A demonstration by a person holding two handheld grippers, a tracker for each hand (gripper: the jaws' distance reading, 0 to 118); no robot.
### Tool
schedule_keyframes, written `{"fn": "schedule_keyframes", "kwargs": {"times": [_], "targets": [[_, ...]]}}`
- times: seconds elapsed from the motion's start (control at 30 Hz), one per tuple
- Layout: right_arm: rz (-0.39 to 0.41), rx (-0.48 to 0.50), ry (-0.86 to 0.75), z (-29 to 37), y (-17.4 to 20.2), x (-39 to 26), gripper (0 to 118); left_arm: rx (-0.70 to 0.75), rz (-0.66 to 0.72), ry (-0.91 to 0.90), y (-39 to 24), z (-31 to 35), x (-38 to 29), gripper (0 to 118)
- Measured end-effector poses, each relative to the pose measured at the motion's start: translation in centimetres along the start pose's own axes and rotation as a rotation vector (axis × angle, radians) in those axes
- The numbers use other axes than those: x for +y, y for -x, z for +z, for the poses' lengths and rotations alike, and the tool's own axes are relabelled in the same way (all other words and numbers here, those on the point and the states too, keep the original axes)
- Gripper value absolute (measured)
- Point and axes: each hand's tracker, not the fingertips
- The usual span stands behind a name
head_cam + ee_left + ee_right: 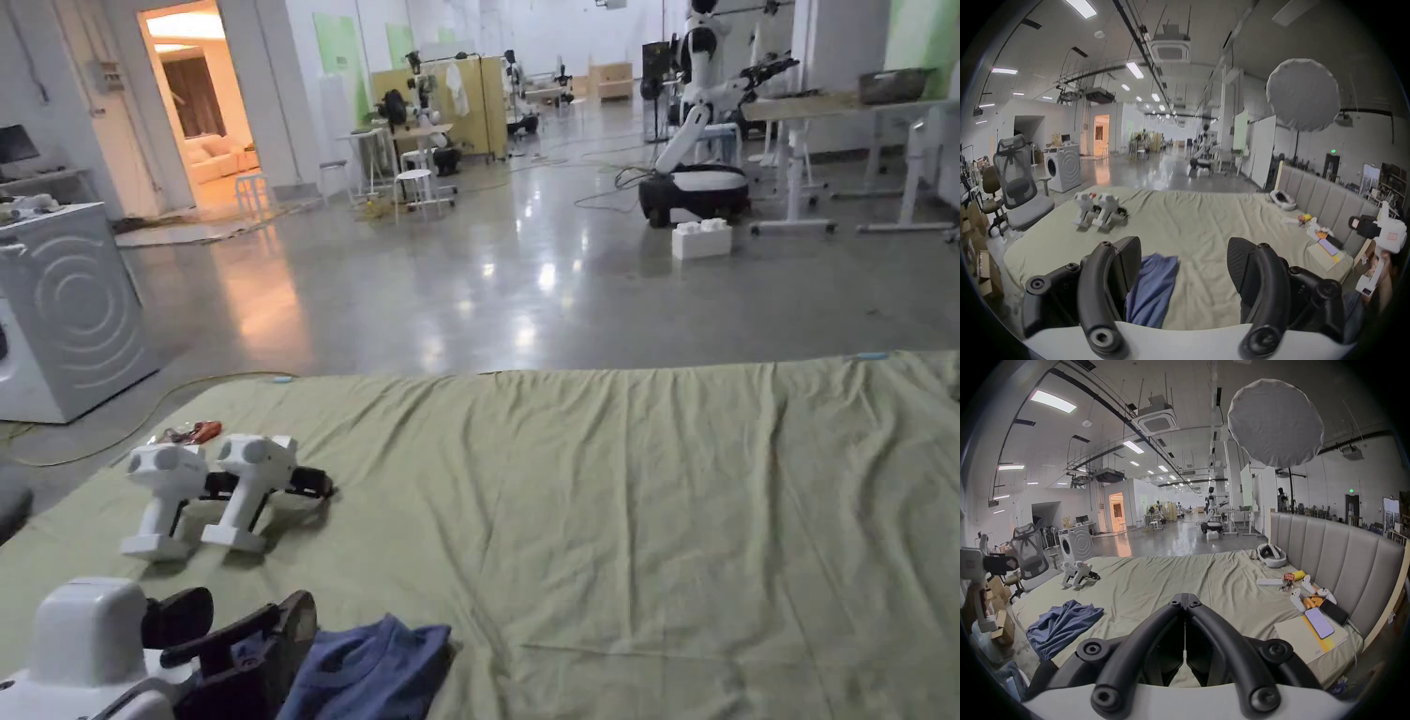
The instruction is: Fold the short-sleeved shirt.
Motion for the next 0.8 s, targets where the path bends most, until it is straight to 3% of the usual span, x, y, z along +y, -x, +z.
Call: {"fn": "schedule_keyframes", "kwargs": {"times": [0.1, 0.5, 0.67, 0.73, 0.8], "targets": [[-0.030, 0.007, 0.031, -0.5, -0.3, -0.6, 2, 0.045, -0.009, 0.112, 2.6, -3.4, -2.2, 100], [-0.078, -0.052, 0.237, -3.9, -0.8, -3.5, 3, 0.099, 0.074, 0.514, 10.3, -22.3, -13.3, 101], [-0.001, -0.106, 0.333, -5.1, -0.4, -5.0, 3, 0.196, 0.156, 0.643, 14.4, -28.6, -16.8, 101], [0.020, -0.114, 0.365, -5.5, -0.3, -5.5, 3, 0.160, 0.213, 0.691, 15.0, -30.0, -17.5, 100], [0.019, -0.111, 0.392, -6.0, -0.2, -5.9, 3, 0.184, 0.135, 0.674, 13.7, -29.7, -17.2, 95]]}}
